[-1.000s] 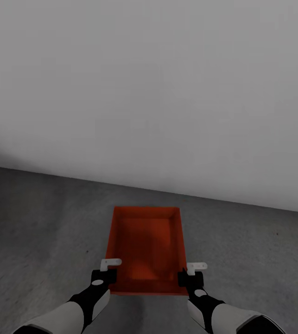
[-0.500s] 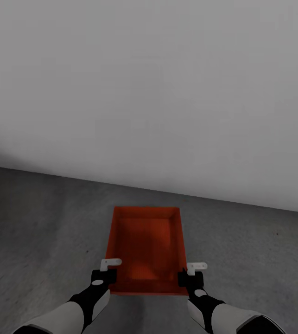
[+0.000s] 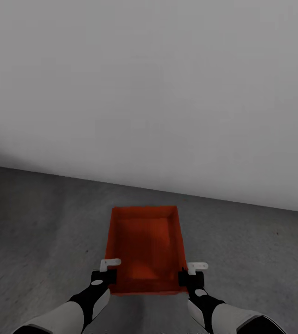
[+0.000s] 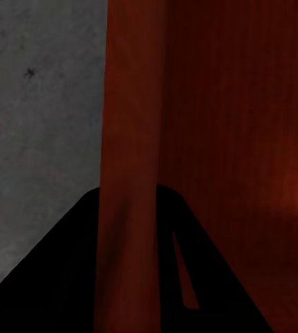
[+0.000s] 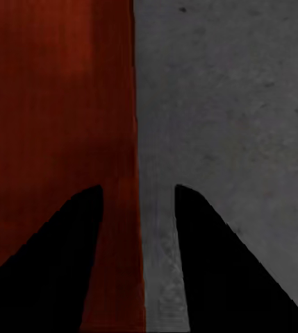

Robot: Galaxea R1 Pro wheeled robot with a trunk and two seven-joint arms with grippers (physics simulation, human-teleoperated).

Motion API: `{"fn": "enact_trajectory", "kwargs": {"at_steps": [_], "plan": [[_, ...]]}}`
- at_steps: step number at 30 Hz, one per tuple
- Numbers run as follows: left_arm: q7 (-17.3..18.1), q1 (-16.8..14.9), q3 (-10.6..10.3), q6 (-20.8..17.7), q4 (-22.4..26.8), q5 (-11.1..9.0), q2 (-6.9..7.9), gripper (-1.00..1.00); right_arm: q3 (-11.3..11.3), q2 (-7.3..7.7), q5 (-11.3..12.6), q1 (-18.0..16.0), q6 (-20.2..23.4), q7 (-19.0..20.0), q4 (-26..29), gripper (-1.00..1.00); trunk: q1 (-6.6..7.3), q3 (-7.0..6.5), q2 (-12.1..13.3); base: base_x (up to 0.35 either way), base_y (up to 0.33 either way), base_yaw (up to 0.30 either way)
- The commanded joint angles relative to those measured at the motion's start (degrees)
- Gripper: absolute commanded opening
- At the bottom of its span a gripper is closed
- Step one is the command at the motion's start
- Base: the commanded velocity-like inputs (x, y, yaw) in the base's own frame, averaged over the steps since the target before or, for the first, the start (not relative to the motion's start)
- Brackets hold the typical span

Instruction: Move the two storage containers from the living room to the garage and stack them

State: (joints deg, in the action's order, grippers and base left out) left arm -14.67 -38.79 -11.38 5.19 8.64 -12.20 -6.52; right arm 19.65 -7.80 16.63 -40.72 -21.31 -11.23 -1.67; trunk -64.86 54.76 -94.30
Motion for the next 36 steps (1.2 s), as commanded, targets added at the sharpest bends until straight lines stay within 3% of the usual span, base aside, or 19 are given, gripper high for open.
{"fn": "enact_trajectory", "kwargs": {"at_steps": [1,27,36], "plan": [[-0.56,0.03,0.39,-0.01,-0.07,-0.79,0.02,1.0,0.47,-0.07,0.45,-0.06,-0.36,-0.11,-0.17,1.0,-0.02,0.05,-0.01,0.0,0.0,0.0],[-0.35,0.03,0.39,0.0,-0.38,-1.07,-0.07,1.0,0.47,-0.02,0.86,-0.06,-0.49,-0.11,-0.17,1.0,-0.02,0.05,-0.01,0.0,0.0,0.0],[-0.39,0.03,0.39,-0.07,-0.38,-1.07,-0.53,1.0,0.47,-0.02,0.86,-0.06,-0.49,-0.11,-0.18,1.0,1.95,-1.57,3.6,0.0,0.0,0.0]]}}
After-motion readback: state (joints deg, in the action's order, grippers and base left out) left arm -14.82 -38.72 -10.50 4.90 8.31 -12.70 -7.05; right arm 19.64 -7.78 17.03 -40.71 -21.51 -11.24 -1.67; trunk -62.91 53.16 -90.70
